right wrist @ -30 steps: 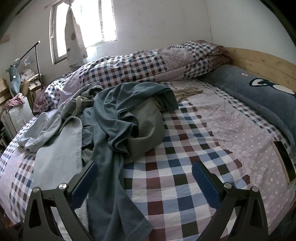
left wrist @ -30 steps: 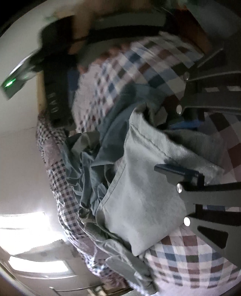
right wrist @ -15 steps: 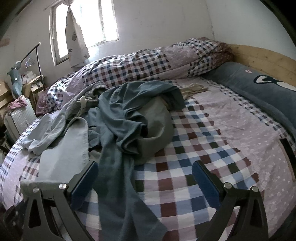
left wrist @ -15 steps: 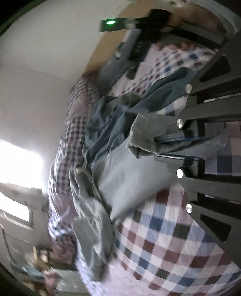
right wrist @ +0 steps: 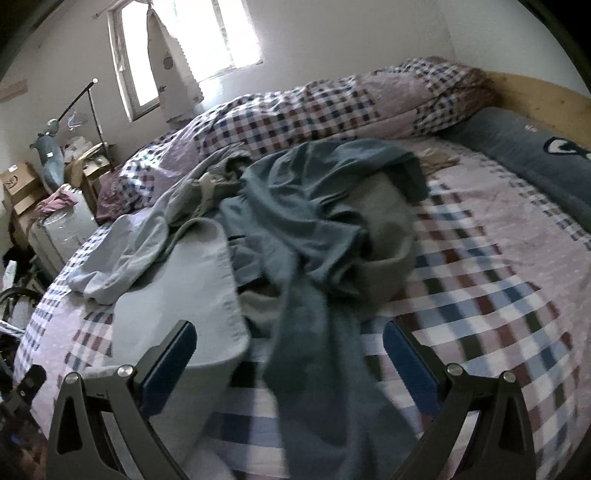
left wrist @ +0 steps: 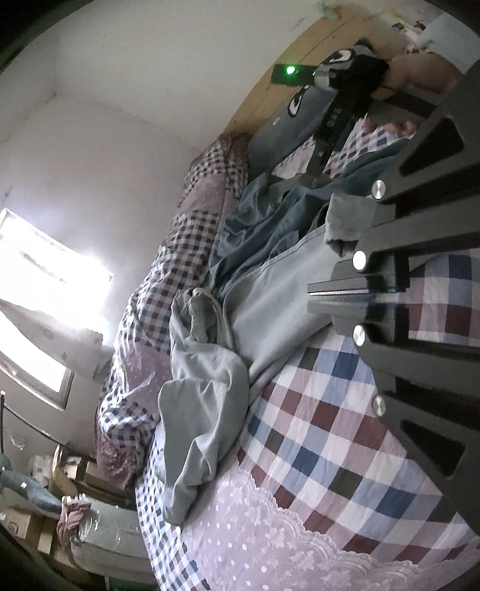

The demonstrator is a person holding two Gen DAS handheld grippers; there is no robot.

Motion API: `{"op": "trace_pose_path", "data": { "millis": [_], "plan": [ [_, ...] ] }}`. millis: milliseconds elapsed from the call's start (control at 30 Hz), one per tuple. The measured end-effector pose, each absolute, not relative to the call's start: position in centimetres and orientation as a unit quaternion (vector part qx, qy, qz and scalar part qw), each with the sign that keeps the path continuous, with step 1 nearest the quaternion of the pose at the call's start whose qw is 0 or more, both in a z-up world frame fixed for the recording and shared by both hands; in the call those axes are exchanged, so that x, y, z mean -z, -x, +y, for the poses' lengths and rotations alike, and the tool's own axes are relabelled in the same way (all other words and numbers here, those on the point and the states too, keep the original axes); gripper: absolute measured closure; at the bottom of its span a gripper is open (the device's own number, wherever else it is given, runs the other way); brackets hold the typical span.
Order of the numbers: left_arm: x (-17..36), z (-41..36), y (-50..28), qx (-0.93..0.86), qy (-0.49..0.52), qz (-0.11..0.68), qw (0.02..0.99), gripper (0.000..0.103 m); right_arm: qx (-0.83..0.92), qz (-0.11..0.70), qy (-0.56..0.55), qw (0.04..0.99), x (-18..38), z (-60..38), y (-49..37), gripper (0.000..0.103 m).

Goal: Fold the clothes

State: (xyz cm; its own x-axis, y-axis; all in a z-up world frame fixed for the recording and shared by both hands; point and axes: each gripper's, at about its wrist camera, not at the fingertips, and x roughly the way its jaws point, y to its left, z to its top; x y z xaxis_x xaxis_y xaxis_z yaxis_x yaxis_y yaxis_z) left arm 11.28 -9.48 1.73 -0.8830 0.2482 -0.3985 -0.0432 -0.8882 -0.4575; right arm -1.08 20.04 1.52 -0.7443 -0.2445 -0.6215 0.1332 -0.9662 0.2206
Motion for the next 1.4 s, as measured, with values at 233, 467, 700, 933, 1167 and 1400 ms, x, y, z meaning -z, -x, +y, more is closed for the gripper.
{"op": "trace_pose_path", "data": {
  "millis": [233,467,700,933,1167,1400],
  "plan": [
    [-2.5,-9.5,-10.9,-0.942,0.227,-0.232,0.09,0.064,0.908,-0.076,-0.374,0.174,-1.5,16.3,-1.0,0.0],
    [-3.7,-10.8,-11.4,-0.939,0.186,-0.277,0.08,0.021,0.905,0.025,-0.35,0.241,-2.0,10.6,-6.8,0.0],
    [-3.2,-11.6,-11.3,-0.938,0.194,-0.279,0.069,0.021,0.899,0.096,-0.353,0.24,-0.2,6.9,-8.3,0.027],
    [-2.3,-12.5,-11.0,-0.927,0.206,-0.302,0.079,0.021,0.896,0.115,-0.382,0.193,1.7,6.3,-6.2,0.054],
    [-2.3,-12.7,-10.9,-0.927,0.206,-0.305,0.074,0.021,0.896,0.122,-0.378,0.197,1.8,5.5,-6.5,0.059],
    [-1.8,-13.1,-10.7,-0.923,0.213,-0.313,0.065,0.021,0.898,0.154,-0.365,0.192,2.8,4.4,-7.0,0.047]
  ]
}}
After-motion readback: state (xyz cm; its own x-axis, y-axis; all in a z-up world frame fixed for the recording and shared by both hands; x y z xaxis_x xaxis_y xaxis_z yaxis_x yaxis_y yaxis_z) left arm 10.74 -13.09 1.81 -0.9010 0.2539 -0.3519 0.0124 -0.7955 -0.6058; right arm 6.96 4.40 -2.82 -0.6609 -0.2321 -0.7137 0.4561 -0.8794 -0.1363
